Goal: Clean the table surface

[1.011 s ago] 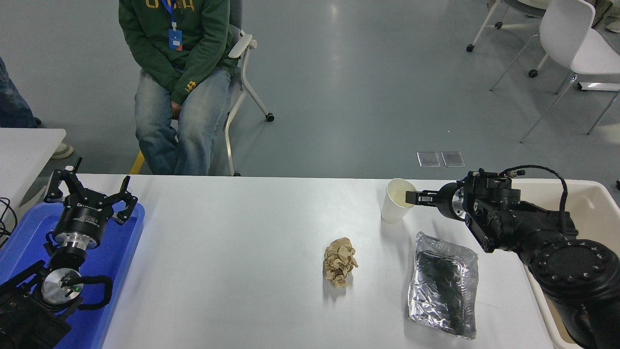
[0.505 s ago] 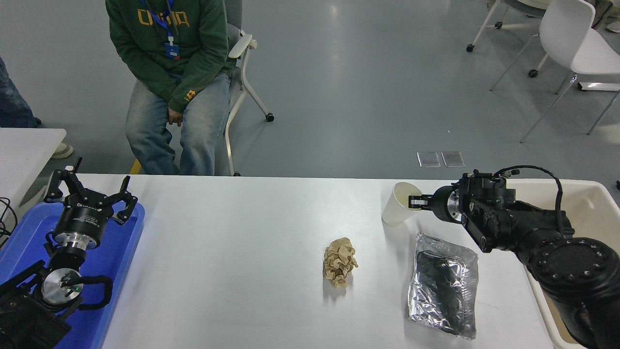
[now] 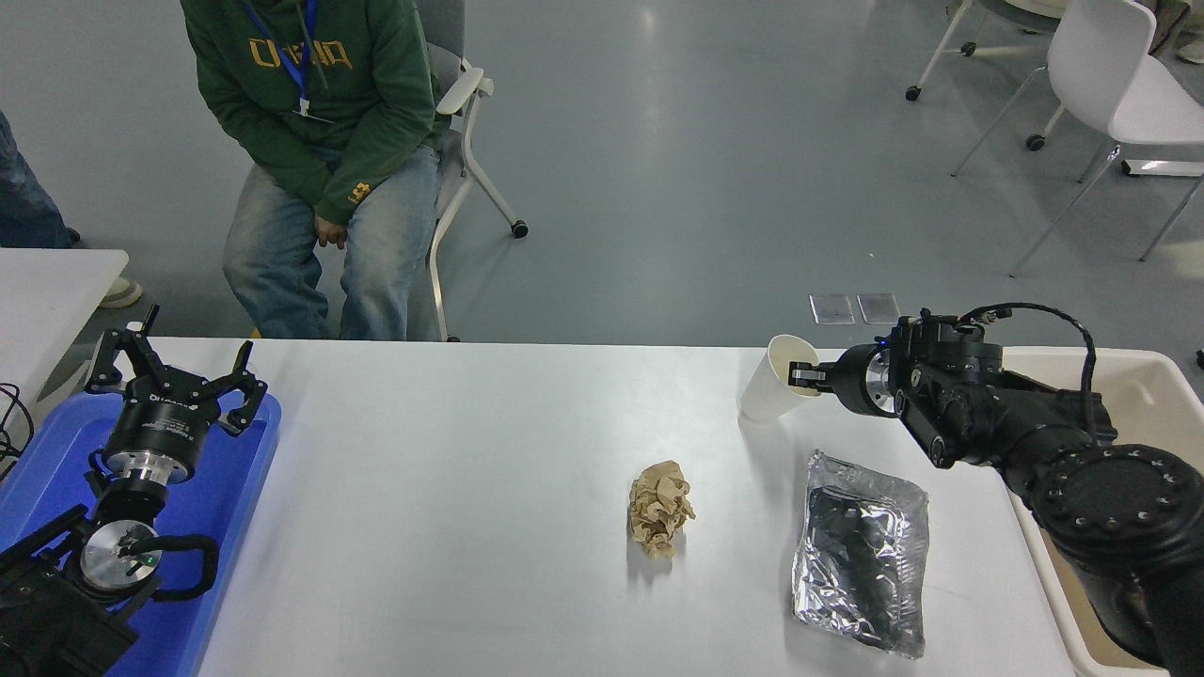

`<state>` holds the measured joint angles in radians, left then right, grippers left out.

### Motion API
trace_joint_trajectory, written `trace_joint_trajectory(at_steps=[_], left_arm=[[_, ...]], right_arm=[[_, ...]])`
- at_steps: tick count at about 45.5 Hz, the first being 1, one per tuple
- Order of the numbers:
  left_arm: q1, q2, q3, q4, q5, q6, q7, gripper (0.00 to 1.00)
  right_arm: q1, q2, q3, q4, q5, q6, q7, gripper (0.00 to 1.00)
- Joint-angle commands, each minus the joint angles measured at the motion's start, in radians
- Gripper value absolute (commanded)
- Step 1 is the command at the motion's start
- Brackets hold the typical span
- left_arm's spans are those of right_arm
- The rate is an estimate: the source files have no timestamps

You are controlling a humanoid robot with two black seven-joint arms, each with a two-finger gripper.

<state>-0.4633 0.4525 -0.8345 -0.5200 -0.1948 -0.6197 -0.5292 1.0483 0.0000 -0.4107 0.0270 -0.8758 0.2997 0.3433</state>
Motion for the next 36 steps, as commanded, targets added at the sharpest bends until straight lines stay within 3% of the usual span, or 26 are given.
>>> trace_joint_trajectory(at_steps=[1,11,25,36], left_arm=[[0.000,0.000,0.000,0.000,0.000,0.000,0.000,1.00],[0.000,0.000,0.000,0.000,0.000,0.000,0.000,1.00],[0.000,0.000,0.000,0.000,0.000,0.000,0.000,1.00],[0.000,0.000,0.000,0.000,0.000,0.000,0.000,1.00]], right_arm=[[0.007,0.000,0.003,-0.002,0.060,0.016,0.005,0.00],[0.035,0.000,0.009,-0.002,0.234,0.099,0.010,0.00],[0.079,0.000,0.016,-0.001,0.299,0.197,0.088,0.00],[0.098,-0.113,0.026,0.008,0.368,0.283,0.152,0.00]])
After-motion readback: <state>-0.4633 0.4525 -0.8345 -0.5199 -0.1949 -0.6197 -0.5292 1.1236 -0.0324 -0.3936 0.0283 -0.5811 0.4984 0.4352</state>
